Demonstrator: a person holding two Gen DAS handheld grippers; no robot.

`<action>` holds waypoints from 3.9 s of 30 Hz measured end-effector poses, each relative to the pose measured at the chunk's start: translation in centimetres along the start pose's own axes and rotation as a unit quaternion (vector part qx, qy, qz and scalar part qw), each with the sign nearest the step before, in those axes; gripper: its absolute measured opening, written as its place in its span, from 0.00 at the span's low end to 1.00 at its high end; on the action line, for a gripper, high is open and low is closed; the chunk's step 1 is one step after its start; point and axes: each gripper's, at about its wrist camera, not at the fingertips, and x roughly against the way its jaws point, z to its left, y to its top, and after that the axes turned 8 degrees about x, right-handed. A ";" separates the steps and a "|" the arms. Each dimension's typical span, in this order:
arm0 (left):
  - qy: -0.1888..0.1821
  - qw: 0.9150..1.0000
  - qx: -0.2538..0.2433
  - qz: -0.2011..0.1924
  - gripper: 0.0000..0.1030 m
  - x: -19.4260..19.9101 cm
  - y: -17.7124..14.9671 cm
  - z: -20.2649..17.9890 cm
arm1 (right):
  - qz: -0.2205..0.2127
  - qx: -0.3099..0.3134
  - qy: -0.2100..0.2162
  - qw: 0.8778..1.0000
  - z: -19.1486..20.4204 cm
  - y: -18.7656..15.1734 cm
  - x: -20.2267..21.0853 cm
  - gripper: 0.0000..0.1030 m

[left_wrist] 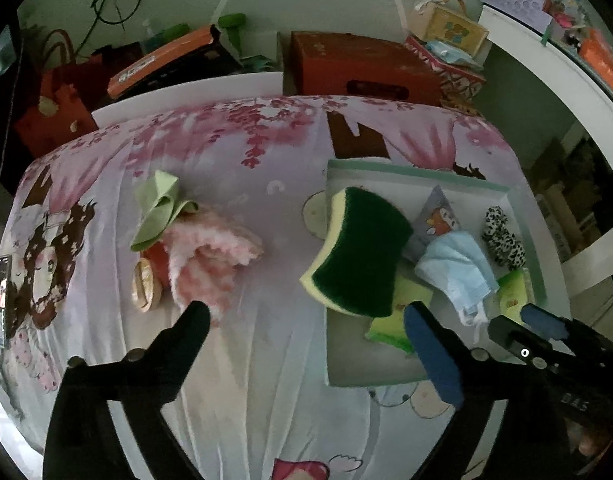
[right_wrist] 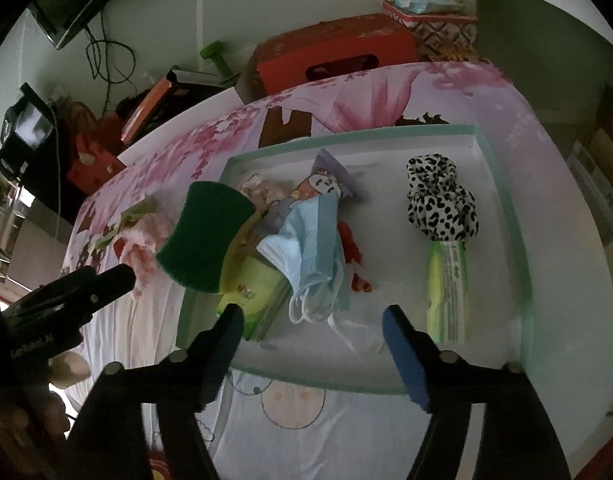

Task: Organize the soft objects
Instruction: 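Open the right gripper to drop the mask while the left releases the sponge into the tray, then withdraw both grippers from the tray toward the remaining pile, then grasp the gold round tin with the left gripper while the right grasps the pink-and-white towel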

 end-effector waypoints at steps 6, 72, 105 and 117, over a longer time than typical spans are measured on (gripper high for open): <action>0.014 1.000 0.006 0.001 0.96 0.5 -0.8 0.8 | -0.008 0.007 -0.007 1.000 0.6 -0.5 0.9 1.00; 0.030 0.984 0.169 -0.036 0.96 2.1 -3.6 23.2 | 0.039 0.164 0.013 0.986 21.7 2.4 -4.6 1.00; -0.010 0.995 0.104 0.003 0.96 -5.9 -0.8 21.4 | 0.048 0.178 0.024 0.983 22.1 7.7 -11.8 0.73; -0.028 0.996 0.089 0.009 0.96 -7.3 -0.1 19.8 | 0.064 0.171 0.029 0.983 21.5 8.0 -13.8 0.62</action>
